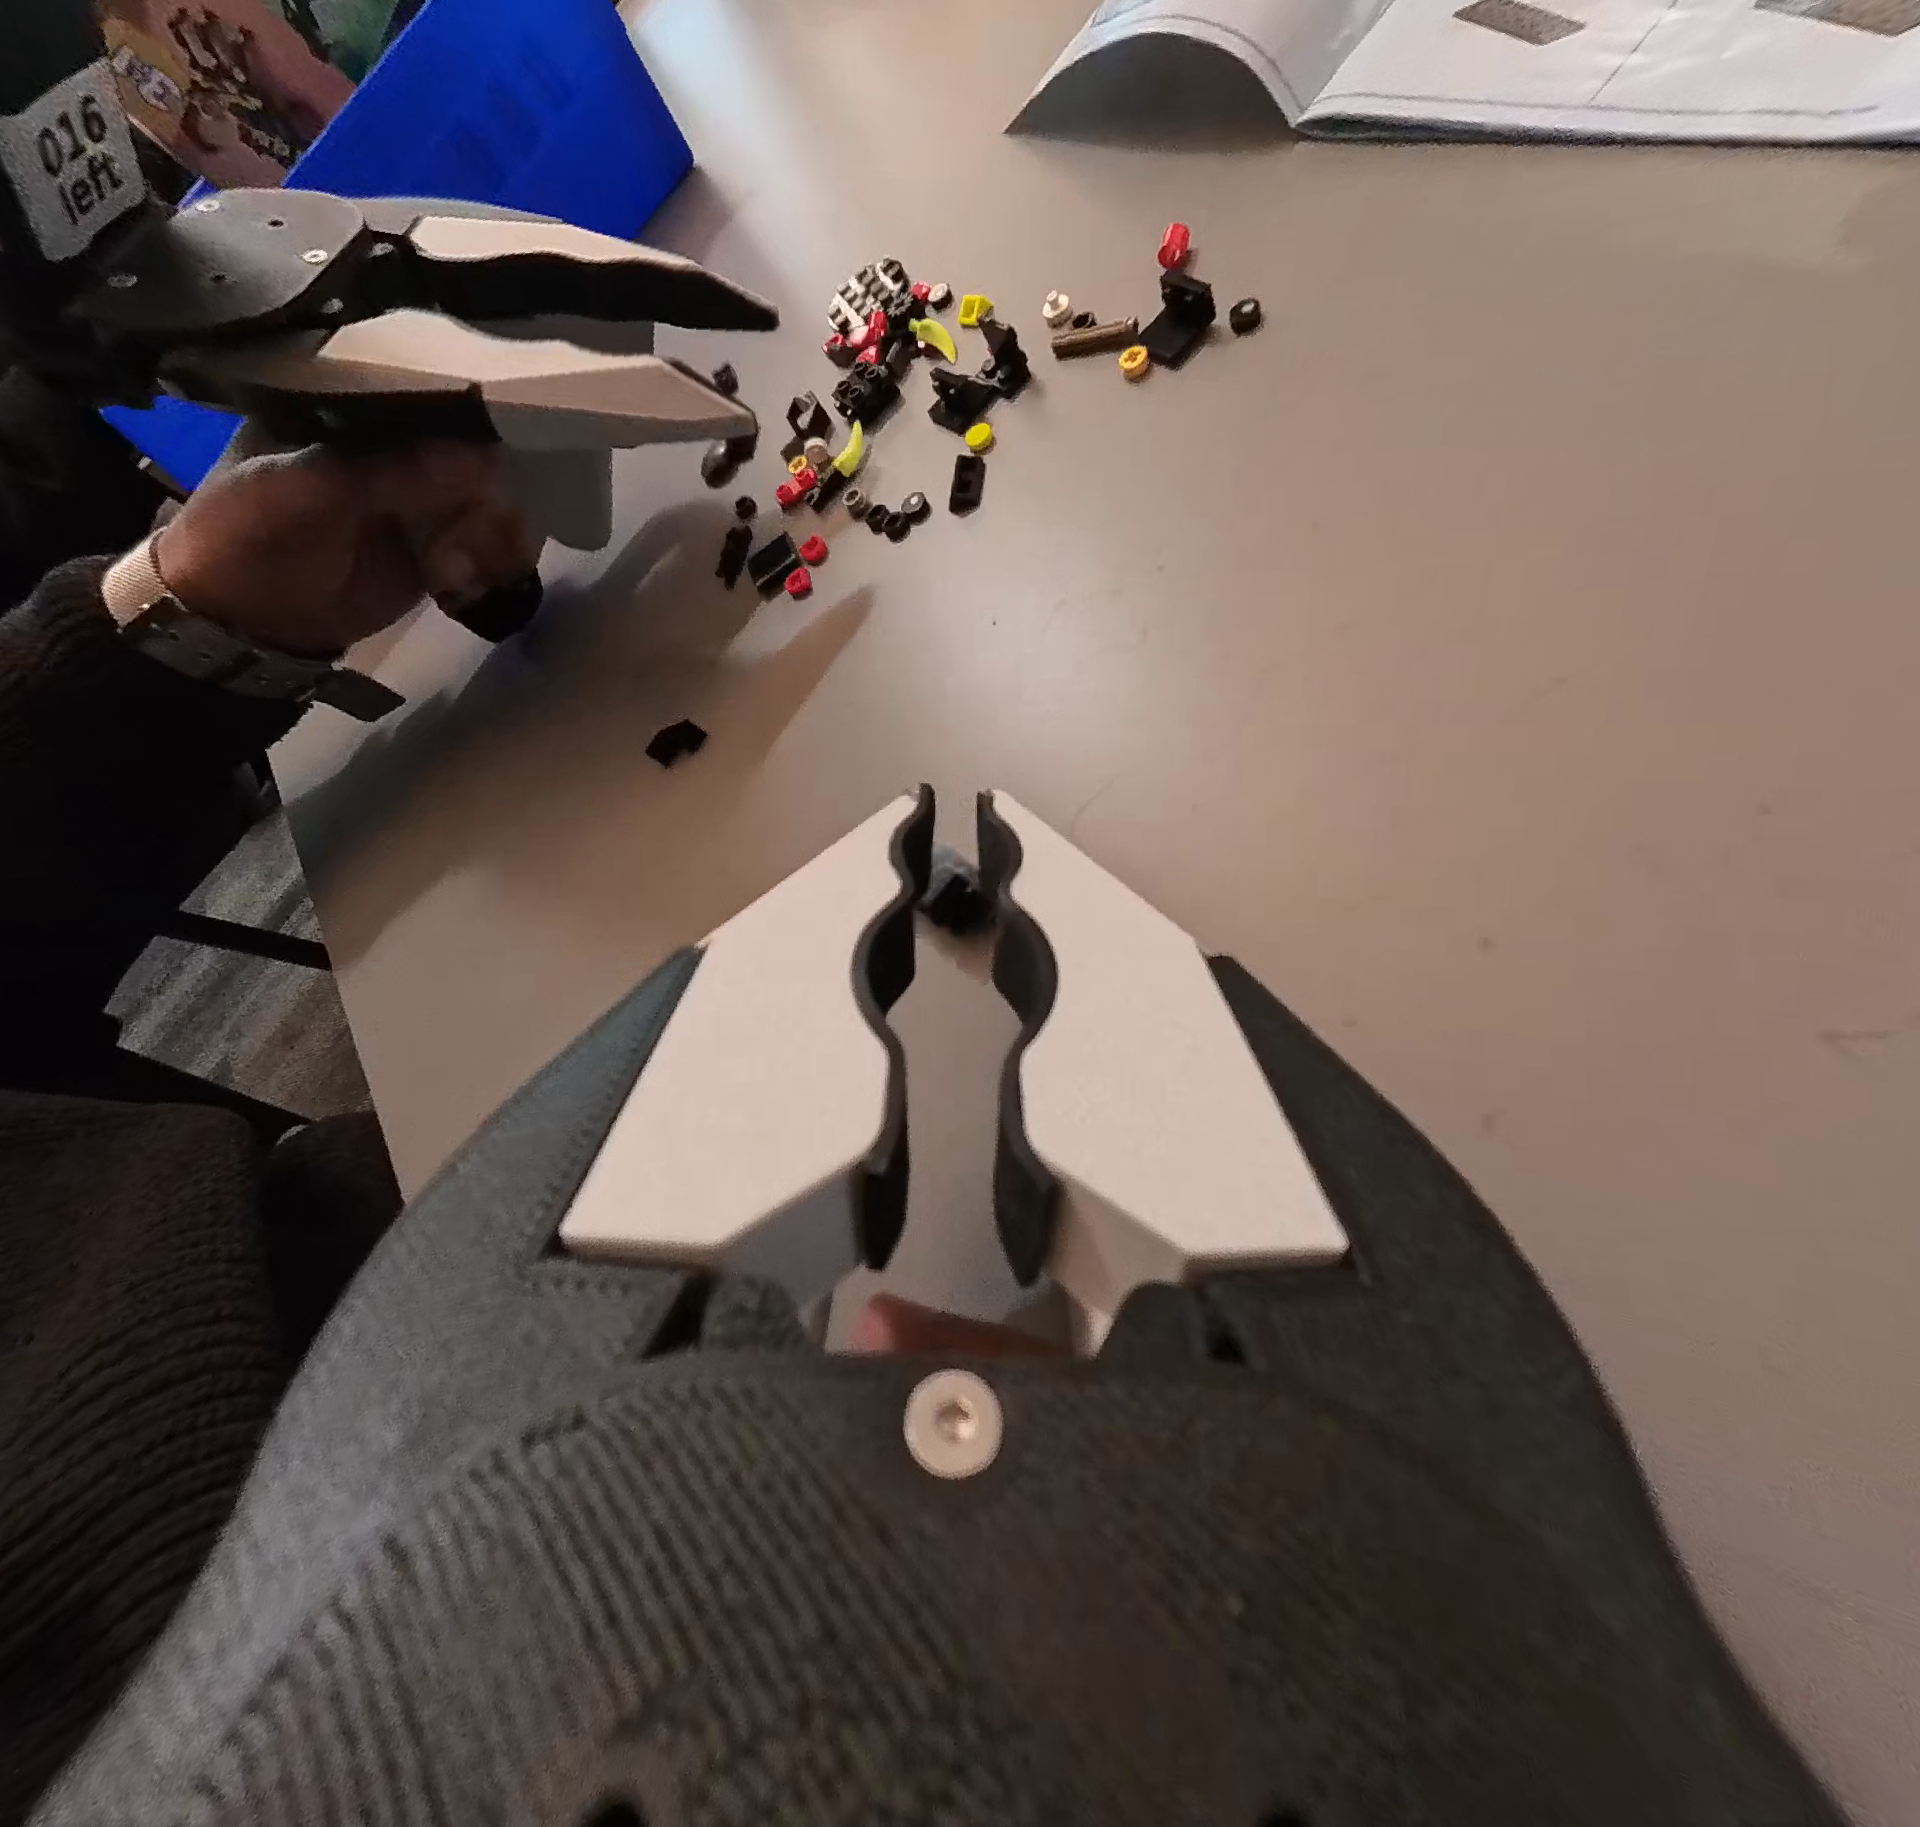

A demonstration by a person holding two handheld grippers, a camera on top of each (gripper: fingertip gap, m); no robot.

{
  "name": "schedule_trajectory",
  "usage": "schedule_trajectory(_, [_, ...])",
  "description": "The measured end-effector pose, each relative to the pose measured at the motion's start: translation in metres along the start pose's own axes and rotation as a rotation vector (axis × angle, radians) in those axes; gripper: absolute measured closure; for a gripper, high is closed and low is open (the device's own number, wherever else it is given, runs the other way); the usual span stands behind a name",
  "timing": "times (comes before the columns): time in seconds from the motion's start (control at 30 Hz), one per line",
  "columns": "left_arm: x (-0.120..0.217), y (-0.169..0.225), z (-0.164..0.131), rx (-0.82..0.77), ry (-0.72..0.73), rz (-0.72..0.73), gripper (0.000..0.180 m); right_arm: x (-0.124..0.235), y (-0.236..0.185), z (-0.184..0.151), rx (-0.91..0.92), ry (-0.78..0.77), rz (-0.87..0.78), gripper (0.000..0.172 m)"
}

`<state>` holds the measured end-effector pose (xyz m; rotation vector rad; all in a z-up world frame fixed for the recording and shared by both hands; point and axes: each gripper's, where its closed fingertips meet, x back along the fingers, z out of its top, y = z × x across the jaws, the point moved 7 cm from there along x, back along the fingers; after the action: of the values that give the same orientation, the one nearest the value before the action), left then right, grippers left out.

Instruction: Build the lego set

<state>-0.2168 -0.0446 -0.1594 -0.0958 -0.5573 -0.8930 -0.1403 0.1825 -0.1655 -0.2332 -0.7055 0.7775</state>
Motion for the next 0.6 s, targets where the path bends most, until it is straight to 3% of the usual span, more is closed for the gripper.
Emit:
schedule_trajectory(0.27, [0.014,-0.03,0.003,0.154,0.067,0.141,0.143,0.009,-0.002,0.008,0.173,0.012,-0.015,0.16])
schedule_trajectory(0.43, [0.024,-0.052,-0.001,0.365,0.142,0.141,0.146,0.005,-0.007,0.005,0.286,-0.034,-0.027,0.163])
schedule_trajectory(0.6, [0.031,-0.062,-0.003,0.477,0.198,0.065,0.173,0.001,-0.012,0.0,0.372,-0.083,-0.027,0.159])
